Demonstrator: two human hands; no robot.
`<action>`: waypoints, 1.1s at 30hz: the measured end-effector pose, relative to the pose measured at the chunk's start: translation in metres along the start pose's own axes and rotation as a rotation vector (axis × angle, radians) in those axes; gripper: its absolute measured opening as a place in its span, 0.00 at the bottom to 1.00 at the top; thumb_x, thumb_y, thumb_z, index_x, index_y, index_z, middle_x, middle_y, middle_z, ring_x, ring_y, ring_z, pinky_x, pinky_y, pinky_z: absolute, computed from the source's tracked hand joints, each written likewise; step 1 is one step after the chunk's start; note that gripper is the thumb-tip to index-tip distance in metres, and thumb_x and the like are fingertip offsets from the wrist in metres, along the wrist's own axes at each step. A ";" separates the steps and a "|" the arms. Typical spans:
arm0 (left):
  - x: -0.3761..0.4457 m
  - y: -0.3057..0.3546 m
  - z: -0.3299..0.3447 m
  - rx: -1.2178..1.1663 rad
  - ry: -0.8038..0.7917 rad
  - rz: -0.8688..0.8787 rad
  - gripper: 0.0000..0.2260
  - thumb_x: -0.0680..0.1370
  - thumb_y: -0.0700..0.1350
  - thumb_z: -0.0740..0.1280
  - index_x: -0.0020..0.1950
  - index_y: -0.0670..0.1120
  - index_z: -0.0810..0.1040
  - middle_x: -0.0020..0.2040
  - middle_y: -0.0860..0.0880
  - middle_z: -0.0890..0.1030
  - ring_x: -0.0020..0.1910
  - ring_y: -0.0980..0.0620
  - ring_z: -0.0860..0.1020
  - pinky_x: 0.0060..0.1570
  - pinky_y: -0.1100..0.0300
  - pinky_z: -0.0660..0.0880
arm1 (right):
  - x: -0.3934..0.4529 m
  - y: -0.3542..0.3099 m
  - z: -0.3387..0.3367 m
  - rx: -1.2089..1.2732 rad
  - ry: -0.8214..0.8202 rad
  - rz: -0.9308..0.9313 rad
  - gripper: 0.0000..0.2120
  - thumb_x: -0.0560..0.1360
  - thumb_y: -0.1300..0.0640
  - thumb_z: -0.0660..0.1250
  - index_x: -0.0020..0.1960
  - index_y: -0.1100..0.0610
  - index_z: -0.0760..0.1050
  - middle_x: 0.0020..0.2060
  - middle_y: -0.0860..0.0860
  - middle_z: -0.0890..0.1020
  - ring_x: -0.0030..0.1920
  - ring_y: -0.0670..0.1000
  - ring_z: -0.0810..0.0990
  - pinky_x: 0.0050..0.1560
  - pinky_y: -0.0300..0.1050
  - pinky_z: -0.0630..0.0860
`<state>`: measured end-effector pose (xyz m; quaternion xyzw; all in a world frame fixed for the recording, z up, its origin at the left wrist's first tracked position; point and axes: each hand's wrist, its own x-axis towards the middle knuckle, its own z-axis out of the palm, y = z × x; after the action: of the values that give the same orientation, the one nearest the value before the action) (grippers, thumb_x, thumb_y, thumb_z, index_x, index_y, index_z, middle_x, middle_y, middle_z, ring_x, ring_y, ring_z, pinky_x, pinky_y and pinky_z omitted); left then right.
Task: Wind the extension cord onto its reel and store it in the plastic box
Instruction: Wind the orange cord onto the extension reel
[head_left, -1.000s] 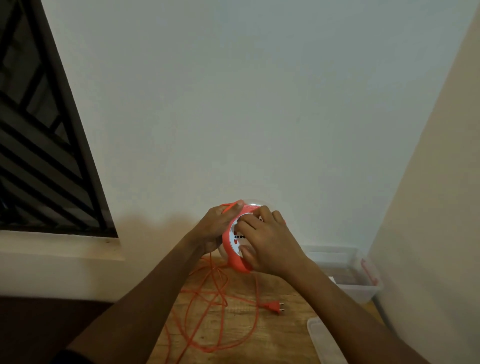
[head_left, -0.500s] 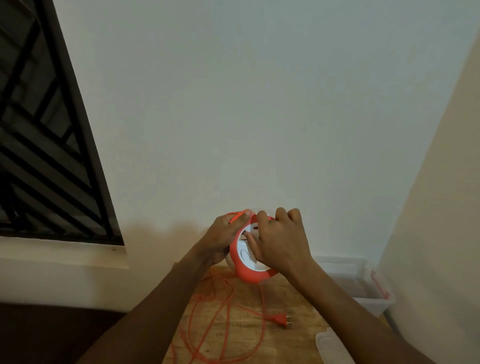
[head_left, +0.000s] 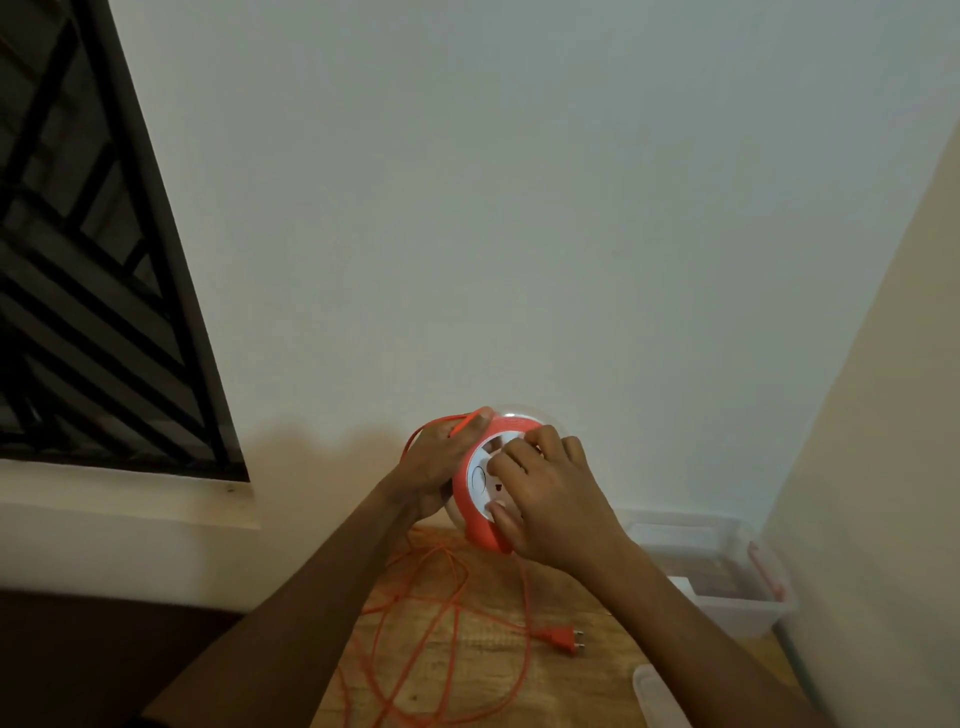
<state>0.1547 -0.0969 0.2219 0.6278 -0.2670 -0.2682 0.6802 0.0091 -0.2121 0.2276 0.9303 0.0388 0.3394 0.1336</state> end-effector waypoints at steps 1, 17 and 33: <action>0.000 0.001 0.000 0.004 -0.007 -0.004 0.18 0.75 0.60 0.68 0.57 0.50 0.83 0.53 0.43 0.88 0.48 0.43 0.86 0.48 0.49 0.85 | -0.001 0.000 0.000 -0.011 -0.015 -0.002 0.19 0.67 0.47 0.70 0.56 0.55 0.78 0.55 0.54 0.82 0.54 0.59 0.77 0.49 0.56 0.75; 0.005 -0.003 0.018 0.057 0.001 0.061 0.16 0.77 0.61 0.69 0.55 0.50 0.84 0.48 0.45 0.89 0.44 0.43 0.88 0.40 0.54 0.84 | 0.015 0.017 0.003 -0.011 -0.011 0.452 0.23 0.73 0.37 0.60 0.50 0.56 0.77 0.36 0.53 0.83 0.38 0.55 0.79 0.46 0.51 0.71; 0.006 -0.006 0.001 0.038 0.002 0.047 0.22 0.73 0.62 0.69 0.59 0.49 0.82 0.51 0.45 0.88 0.46 0.43 0.87 0.45 0.51 0.85 | 0.006 0.006 0.001 0.089 -0.107 0.036 0.20 0.67 0.48 0.73 0.56 0.54 0.78 0.54 0.52 0.82 0.55 0.60 0.76 0.50 0.55 0.76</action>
<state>0.1585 -0.1023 0.2161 0.6345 -0.2860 -0.2462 0.6745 0.0144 -0.2173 0.2319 0.9526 0.0298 0.2896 0.0879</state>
